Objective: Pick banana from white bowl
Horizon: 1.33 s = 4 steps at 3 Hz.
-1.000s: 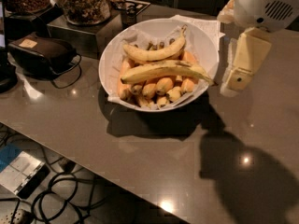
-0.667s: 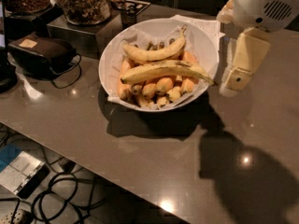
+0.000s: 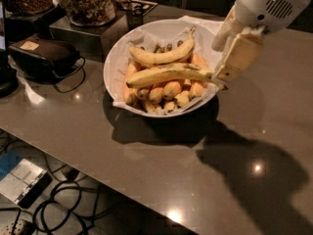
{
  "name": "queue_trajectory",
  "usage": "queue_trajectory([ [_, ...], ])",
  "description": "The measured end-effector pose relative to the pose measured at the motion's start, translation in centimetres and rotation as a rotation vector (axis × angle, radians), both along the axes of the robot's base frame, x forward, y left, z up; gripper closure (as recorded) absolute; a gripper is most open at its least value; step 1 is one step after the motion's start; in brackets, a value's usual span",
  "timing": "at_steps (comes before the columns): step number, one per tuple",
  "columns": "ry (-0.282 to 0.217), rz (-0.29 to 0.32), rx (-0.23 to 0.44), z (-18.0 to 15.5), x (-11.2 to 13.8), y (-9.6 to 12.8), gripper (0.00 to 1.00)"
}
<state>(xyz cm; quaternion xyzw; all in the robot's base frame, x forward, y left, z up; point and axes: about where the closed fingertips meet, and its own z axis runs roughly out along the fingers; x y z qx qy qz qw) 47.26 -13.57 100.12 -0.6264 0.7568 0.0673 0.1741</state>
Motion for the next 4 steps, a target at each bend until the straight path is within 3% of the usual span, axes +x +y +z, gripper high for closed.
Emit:
queue_trajectory([
  [4, 0.05, 0.062, 0.015, -1.1, 1.5, 3.2, 0.32],
])
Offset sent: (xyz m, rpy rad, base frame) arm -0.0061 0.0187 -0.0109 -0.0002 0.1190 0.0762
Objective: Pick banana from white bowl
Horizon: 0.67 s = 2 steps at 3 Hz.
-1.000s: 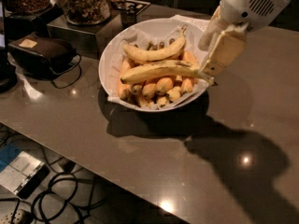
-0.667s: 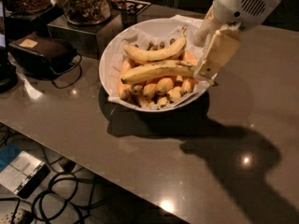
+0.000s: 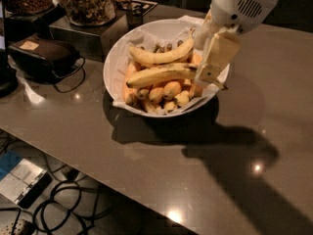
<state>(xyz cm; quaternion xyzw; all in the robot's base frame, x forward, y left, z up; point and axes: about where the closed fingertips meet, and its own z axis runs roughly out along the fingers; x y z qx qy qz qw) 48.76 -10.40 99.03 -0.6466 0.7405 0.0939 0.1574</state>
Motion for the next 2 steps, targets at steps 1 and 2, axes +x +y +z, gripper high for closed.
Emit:
queue_trajectory([
  [1, 0.009, -0.001, -0.004, -0.33, 0.35, 0.32, 0.33],
  [2, 0.02, -0.022, -0.011, -0.74, 0.95, 0.22, 0.32],
])
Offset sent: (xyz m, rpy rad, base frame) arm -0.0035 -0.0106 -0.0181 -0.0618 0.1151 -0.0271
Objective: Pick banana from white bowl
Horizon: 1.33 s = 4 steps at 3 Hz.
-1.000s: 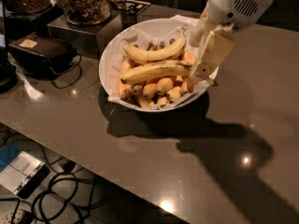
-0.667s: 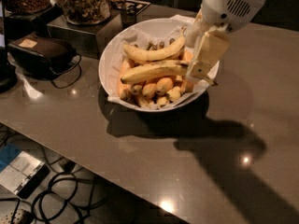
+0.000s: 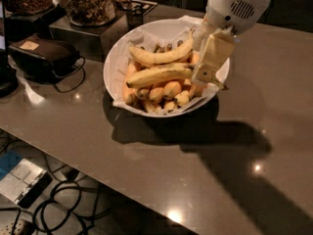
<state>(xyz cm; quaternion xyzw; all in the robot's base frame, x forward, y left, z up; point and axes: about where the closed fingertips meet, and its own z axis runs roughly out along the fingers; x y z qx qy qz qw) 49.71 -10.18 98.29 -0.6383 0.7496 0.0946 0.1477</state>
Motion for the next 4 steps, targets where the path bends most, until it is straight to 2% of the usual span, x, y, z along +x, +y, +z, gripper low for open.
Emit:
queue_trajectory([
  [4, 0.048, -0.052, -0.061, -2.4, 1.8, 0.3, 0.31],
])
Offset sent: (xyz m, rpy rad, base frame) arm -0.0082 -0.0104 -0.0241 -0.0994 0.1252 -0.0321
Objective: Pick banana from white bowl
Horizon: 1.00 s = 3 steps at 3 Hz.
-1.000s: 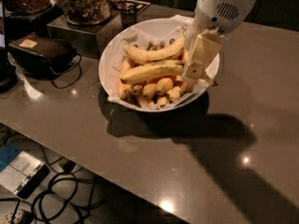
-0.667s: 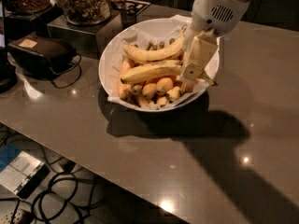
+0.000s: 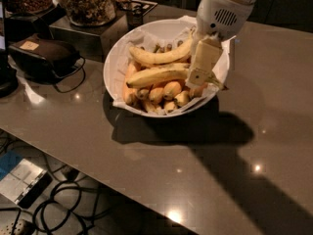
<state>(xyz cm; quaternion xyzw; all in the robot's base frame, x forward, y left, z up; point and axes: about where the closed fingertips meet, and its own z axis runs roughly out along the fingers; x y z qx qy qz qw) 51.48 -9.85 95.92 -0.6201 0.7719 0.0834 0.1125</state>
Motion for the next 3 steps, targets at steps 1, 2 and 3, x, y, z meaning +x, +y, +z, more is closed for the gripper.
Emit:
queue_trajectory([
  [1, 0.013, -0.006, -0.009, -0.7, 0.4, 0.0, 0.31],
  [2, 0.029, -0.01, -0.015, -1.4, 0.7, -0.1, 0.31],
  [3, 0.048, -0.013, -0.02, -2.2, 0.8, -0.2, 0.31],
])
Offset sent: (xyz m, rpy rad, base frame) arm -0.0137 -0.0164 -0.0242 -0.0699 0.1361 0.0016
